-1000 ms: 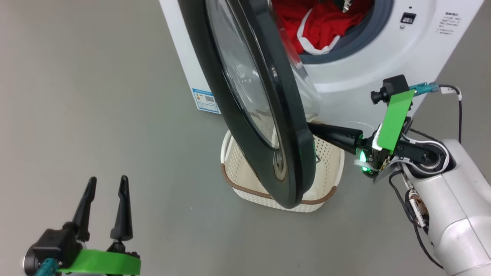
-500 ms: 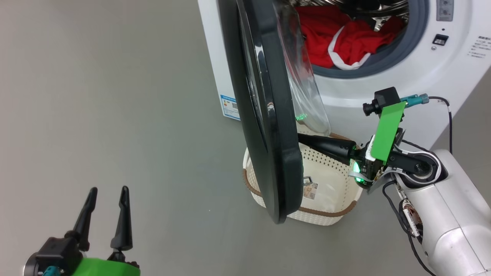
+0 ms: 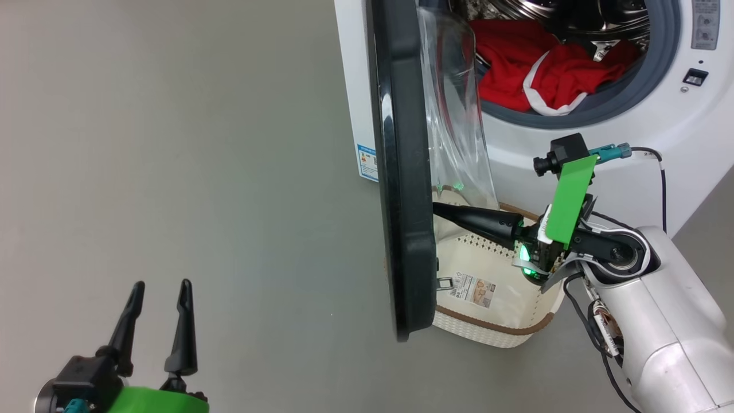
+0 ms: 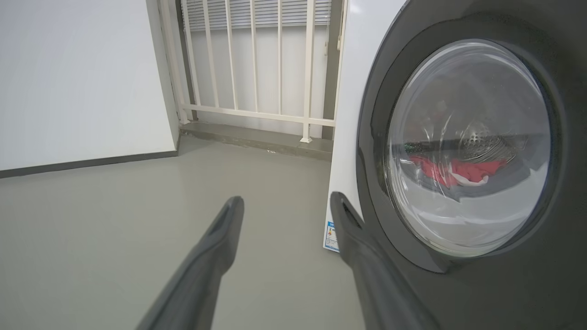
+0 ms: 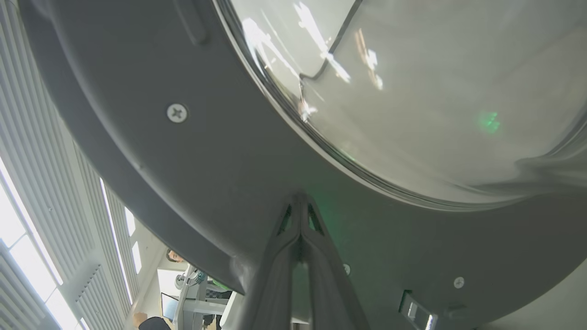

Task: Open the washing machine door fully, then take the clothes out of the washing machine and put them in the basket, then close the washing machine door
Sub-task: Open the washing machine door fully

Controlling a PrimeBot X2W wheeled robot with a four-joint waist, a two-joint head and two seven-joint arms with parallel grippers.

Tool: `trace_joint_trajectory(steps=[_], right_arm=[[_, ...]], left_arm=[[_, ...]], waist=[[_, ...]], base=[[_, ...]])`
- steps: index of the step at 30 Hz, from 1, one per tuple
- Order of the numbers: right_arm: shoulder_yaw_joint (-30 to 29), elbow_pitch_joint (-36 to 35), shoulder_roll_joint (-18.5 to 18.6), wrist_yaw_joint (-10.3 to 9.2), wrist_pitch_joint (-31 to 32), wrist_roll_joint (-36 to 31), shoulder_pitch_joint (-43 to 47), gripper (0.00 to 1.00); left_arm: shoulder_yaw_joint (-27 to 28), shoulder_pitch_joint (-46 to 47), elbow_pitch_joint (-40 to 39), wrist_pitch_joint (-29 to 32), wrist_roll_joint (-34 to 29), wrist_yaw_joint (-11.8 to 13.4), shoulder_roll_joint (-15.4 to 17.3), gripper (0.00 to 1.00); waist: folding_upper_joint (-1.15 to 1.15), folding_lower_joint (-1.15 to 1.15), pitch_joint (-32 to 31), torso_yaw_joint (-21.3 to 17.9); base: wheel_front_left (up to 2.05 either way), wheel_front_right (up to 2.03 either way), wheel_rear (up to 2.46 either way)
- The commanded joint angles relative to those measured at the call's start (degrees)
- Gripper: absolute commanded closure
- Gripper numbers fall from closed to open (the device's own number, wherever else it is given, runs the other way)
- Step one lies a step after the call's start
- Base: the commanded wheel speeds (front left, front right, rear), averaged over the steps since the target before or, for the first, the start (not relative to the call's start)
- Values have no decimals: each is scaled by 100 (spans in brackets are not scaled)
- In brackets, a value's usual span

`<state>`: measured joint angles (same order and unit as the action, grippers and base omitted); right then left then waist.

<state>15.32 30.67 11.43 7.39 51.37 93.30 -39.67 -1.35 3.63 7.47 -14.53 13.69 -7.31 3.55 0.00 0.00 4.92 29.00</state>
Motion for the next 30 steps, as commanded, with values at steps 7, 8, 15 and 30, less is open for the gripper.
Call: trace_joint_trajectory(steps=[7, 8, 15, 30], right_arm=[[71, -141, -210, 10, 32, -67, -64, 100], [70, -135, -215, 10, 31, -73, -68, 100], [58, -128, -242, 10, 56, -92, -86, 100], [-22, -142, -245, 10, 48, -131, -69, 100]], left_arm=[[208, 30, -117, -47, -12, -18, 119, 0], [209, 30, -118, -47, -8, -18, 121, 0], [230, 25, -121, -47, -15, -18, 114, 0], [223, 67, -104, -47, -35, -18, 119, 0]], waist=[[0, 0, 2, 100], [0, 0, 3, 107], [0, 0, 0, 109], [0, 0, -14, -10]], base=[[0, 0, 0], [0, 0, 0], [0, 0, 0], [0, 0, 0]])
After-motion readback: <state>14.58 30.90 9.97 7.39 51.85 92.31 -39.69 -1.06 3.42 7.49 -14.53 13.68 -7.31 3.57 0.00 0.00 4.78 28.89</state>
